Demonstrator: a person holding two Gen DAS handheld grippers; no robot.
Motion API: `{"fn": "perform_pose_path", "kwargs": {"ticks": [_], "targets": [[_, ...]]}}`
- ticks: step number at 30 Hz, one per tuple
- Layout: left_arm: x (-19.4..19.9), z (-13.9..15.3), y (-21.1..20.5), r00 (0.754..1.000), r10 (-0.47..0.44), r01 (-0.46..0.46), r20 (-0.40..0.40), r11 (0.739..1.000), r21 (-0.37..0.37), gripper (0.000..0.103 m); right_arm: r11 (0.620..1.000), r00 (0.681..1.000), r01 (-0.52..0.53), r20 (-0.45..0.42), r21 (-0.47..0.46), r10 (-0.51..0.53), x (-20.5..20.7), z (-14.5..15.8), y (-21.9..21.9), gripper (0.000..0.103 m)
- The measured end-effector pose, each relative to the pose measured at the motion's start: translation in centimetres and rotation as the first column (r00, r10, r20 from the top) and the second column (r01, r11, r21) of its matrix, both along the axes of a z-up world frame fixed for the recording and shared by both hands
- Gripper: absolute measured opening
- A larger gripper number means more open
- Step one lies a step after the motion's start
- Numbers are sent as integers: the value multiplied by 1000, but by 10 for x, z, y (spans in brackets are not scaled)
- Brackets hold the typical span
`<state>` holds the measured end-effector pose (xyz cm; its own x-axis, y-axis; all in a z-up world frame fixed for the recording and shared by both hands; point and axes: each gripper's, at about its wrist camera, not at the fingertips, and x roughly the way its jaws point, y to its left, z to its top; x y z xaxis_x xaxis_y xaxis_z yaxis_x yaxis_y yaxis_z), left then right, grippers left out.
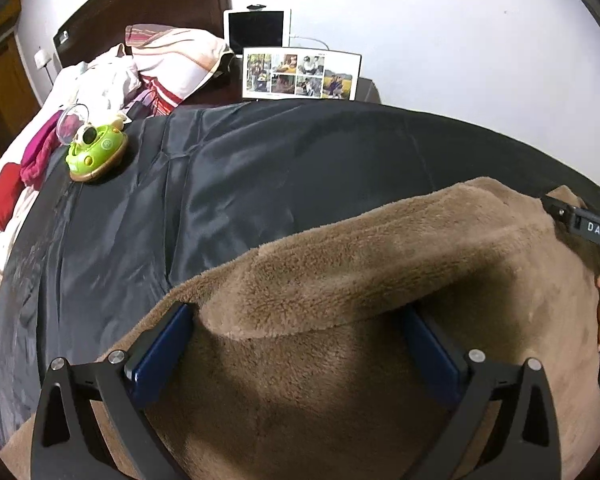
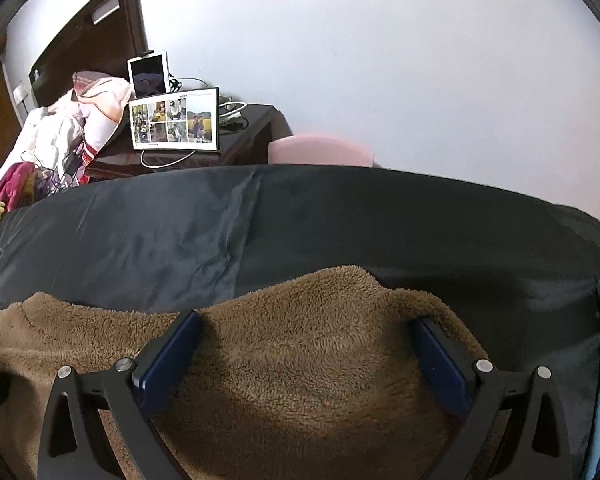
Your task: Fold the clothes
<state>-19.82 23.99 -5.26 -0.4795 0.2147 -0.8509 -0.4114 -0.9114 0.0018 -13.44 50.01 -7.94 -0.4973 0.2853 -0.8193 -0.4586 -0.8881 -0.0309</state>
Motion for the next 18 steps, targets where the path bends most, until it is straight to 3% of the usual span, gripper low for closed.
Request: {"fn": "perform_pose_path", "kwargs": {"ticks": [4, 7, 12, 18], "targets": [[5, 5, -5, 1000, 17, -17, 17, 999, -28, 103, 999, 999, -38, -36, -33, 37, 6, 4, 3, 103], [17, 14, -12, 1000, -2, 3, 9, 998, -65, 103, 998, 996, -38, -87, -56, 33, 34, 28, 1, 103], [58, 29, -22, 995, -98, 95, -12, 988, -121, 103, 980, 983, -182, -39, -77, 179, 79, 54, -33, 103], [117, 37, -44, 982, -188, 181, -29, 970, -166, 103, 921, 936, -342, 21, -186, 351, 148, 37, -91, 103]]}}
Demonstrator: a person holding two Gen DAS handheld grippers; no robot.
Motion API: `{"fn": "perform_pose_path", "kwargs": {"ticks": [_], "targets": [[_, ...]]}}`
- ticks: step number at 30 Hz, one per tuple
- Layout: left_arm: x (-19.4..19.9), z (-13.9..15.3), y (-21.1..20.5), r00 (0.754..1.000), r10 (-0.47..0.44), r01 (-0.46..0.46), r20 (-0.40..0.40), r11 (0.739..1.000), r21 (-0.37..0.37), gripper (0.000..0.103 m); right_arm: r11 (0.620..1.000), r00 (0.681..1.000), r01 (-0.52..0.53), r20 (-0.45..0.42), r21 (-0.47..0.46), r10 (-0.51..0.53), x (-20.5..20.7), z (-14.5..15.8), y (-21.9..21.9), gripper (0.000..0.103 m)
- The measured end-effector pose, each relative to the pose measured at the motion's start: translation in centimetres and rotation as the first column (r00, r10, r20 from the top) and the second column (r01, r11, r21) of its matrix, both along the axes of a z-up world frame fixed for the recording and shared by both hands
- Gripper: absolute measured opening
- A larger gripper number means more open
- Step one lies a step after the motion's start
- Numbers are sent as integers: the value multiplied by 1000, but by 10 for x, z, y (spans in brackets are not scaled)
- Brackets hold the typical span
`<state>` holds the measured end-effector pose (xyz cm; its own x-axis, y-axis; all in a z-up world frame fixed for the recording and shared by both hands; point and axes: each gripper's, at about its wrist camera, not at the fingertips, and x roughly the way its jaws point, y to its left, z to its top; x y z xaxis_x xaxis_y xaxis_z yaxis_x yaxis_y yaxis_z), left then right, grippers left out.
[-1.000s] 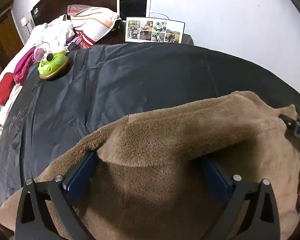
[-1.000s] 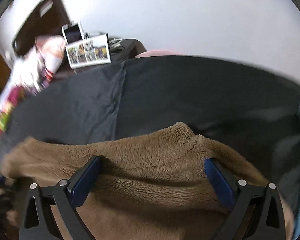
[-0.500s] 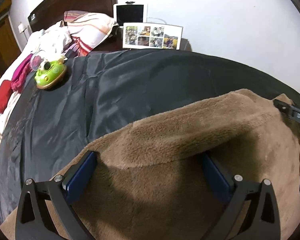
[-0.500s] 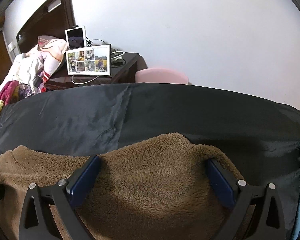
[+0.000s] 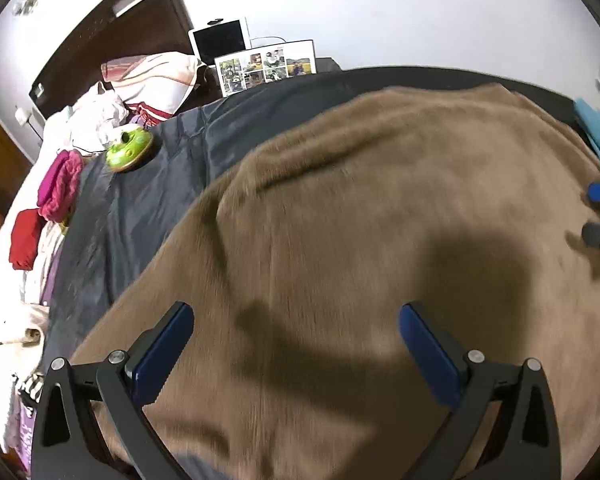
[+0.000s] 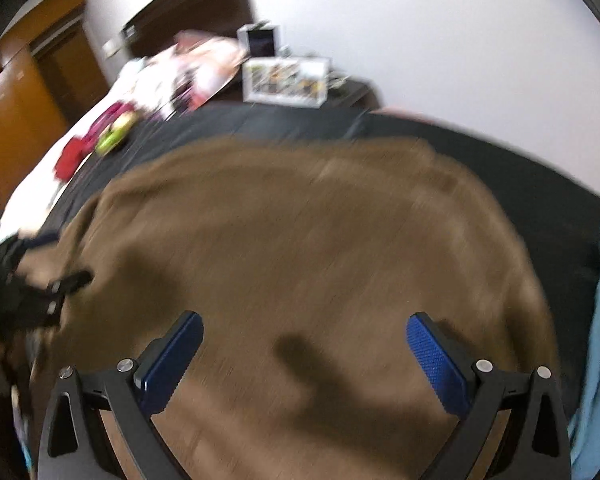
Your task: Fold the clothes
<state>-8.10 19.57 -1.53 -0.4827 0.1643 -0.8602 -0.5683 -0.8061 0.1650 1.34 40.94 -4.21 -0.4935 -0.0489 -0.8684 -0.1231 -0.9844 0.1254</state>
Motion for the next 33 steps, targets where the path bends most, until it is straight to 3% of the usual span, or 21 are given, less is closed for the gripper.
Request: {"fn": "perform_pose_path", "kwargs": {"ticks": [4, 8, 18, 23, 26, 33], "targets": [[43, 7, -22, 1000, -24, 24, -7, 1000, 10, 103, 997, 996, -82, 36, 5, 81, 30, -22, -36, 103], [91, 18, -51, 999, -46, 47, -25, 998, 51, 103, 983, 992, -129, 32, 134, 126, 45, -37, -66, 103], [208, 27, -134, 1000, -28, 26, 12, 984, 179, 103, 984, 993, -94, -59, 152, 104, 51, -41, -67, 103], [246, 25, -168, 998, -10, -10, 65, 956, 292, 103, 984, 992, -93, -71, 155, 104, 53, -41, -66, 103], [266, 23, -176, 997, -34, 12, 63, 946, 323, 103, 984, 992, -93, -72, 154, 105, 55, -40, -65, 103], [313, 10, -176, 991, -126, 134, -50, 950, 281, 103, 984, 992, -92, -75, 155, 104, 54, -40, -66, 103]]}}
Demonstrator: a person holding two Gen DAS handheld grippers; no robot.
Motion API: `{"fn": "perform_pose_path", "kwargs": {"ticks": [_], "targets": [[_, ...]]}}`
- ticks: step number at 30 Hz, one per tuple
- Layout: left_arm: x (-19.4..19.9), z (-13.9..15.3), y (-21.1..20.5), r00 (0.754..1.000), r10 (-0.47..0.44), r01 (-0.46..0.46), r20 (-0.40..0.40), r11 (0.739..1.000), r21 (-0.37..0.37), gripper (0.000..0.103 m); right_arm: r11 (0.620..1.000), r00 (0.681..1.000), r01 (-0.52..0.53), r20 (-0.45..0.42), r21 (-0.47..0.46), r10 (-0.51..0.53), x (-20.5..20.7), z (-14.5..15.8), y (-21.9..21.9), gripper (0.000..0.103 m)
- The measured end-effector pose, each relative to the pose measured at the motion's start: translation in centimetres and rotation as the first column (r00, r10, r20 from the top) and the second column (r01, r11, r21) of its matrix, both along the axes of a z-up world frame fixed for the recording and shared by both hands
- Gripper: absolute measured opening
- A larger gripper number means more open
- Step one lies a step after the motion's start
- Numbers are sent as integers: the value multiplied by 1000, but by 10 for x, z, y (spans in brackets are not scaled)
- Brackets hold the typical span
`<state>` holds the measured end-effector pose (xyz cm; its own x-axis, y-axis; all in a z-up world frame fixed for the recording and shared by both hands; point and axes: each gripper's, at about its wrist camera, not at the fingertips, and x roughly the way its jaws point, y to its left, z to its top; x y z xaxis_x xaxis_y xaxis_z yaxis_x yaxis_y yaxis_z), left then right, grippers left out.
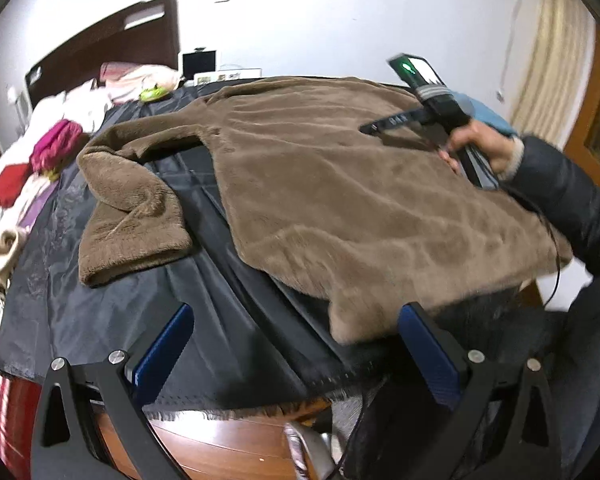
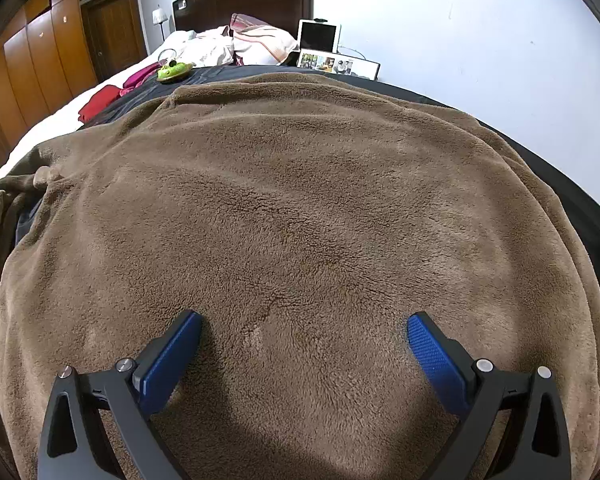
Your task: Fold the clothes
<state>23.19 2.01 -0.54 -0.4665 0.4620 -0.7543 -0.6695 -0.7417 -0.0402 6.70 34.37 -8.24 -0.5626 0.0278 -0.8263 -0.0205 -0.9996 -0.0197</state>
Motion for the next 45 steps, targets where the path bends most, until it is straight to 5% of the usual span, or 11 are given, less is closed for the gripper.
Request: {"fn": "perform_pose_path", "kwargs": {"ticks": [6, 9, 12, 14, 17, 22, 33, 36, 38, 42, 45], "targets": [[14, -7, 14, 998, -24, 25, -54, 1000, 13, 101, 1000, 1000, 1, -1, 0, -1, 0, 0, 0, 103], [13, -18, 30, 997, 1, -4, -78, 1000, -30, 91, 1000, 1000, 2, -2, 0, -2, 0, 0, 0, 103], [12, -28, 41, 995, 38, -44, -91, 997, -70, 68, 1000, 1000, 2, -4, 0, -2, 0, 0, 0, 103], [11, -32, 42, 998, 46, -47, -52, 998, -29, 43, 1000, 1000, 3, -4, 1, -3, 0, 0, 0, 103], [16, -29, 36, 998, 61, -61, -16, 998, 9, 19, 1000, 1000, 2, -5, 0, -2, 1, 0, 0, 103], [29, -22, 12, 995, 44, -51, 90, 996, 76, 14, 1000, 1000, 0, -6, -1, 0, 1, 0, 1, 103], [31, -33, -11, 987, 81, -82, 137, 997, 2, 22, 1000, 1000, -9, -5, -3, 9, 2, 0, 5, 103], [38, -16, -12, 997, 48, -46, 63, 998, -30, 51, 1000, 1000, -11, 10, -22, 12, 11, 5, 5, 103], [40, 2, -15, 999, 45, -45, -4, 999, -28, 85, 997, 999, -39, 7, -73, 40, 25, 14, 0, 103], [30, 35, -12, 997, 31, -27, -64, 998, 61, 85, 973, 974, -224, -7, -55, 224, 72, 32, -43, 103], [6, 36, 8, 1000, -10, 8, 10, 988, 151, 86, 939, 939, -343, 9, -18, 343, 107, 31, -76, 103]]}}
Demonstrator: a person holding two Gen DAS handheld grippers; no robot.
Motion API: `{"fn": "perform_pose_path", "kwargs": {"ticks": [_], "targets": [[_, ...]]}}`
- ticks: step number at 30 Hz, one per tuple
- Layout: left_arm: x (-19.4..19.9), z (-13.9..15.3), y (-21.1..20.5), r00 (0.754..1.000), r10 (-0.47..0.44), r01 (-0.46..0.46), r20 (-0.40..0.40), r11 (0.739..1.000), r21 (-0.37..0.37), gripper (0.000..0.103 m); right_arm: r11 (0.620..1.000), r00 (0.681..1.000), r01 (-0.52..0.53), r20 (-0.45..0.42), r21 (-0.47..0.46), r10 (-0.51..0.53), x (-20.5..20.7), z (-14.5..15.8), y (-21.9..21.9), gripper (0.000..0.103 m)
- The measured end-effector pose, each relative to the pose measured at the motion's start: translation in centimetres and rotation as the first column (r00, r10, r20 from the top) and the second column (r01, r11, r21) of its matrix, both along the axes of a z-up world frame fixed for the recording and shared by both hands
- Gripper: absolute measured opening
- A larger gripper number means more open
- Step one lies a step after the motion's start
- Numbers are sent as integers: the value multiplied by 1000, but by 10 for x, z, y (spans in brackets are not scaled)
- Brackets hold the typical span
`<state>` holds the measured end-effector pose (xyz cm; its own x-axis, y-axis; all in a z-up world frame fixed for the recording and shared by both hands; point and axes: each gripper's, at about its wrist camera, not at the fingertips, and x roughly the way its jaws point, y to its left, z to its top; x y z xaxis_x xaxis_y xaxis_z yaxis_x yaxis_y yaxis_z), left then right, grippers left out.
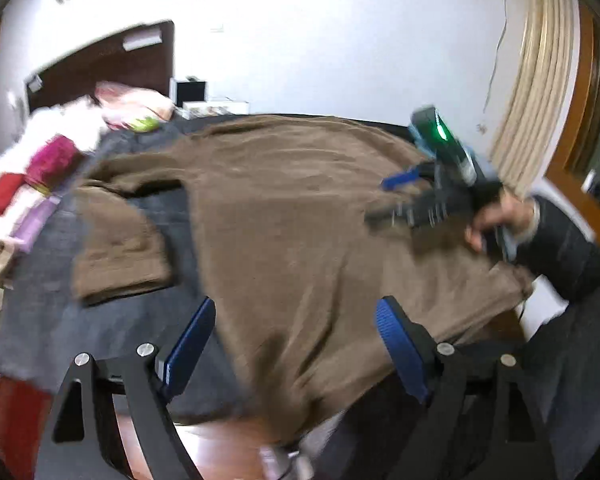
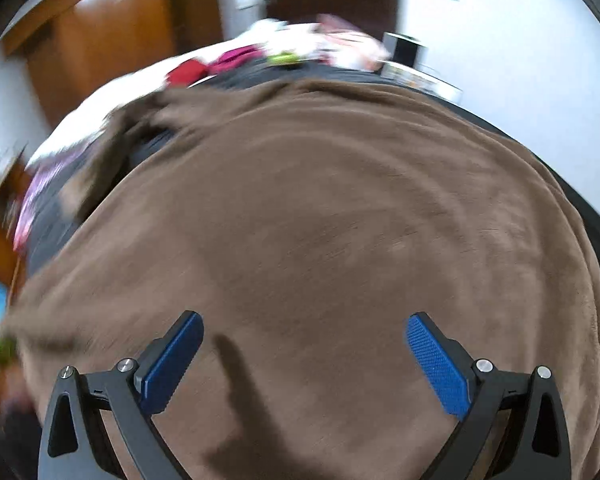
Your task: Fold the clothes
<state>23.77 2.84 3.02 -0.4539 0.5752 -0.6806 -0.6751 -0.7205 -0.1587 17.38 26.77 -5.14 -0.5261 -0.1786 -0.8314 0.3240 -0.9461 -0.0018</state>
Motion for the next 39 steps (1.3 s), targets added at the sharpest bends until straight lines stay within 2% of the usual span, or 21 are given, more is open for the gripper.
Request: {"fn": "perform_pose_path", "kwargs": {"ticks": [3, 7, 13, 21, 25, 29, 32, 36, 39], "targets": [[-25, -23, 29, 998, -2, 4, 63, 999, -34, 85, 997, 997, -75, 23, 31, 75, 24, -10, -19, 103], [-42, -65, 51, 983, 7, 18, 185, 991, -131, 85, 990, 989, -134, 76, 44, 130, 46, -23, -22, 103], [-20, -70, 39, 996, -35, 55, 82, 965, -256, 86, 982, 979, -183, 94, 41, 179, 79, -23, -3, 103], [-29, -66, 41, 991, -41, 75, 126, 957, -279, 86, 985, 982, -169, 91, 43, 165, 99, -21, 0, 103], [-52, -50, 41, 986, -30, 68, 163, 969, -237, 87, 984, 976, -176, 136, 36, 170, 93, -15, 5, 103], [-87, -23, 41, 989, 36, -12, 146, 987, -161, 90, 996, 996, -85, 25, 10, 85, 77, 15, 21, 103], [-121, -7, 48, 987, 84, -69, 138, 991, -112, 94, 999, 1000, 22, 0, -28, -22, 61, 23, 44, 103], [-160, -11, 70, 980, 112, -98, 166, 991, -86, 99, 990, 991, 131, 47, -50, -129, 41, 6, 63, 103], [-180, -32, 92, 971, 110, -81, 210, 987, -140, 99, 989, 983, 147, 109, -13, -145, 37, -15, 61, 103]]}}
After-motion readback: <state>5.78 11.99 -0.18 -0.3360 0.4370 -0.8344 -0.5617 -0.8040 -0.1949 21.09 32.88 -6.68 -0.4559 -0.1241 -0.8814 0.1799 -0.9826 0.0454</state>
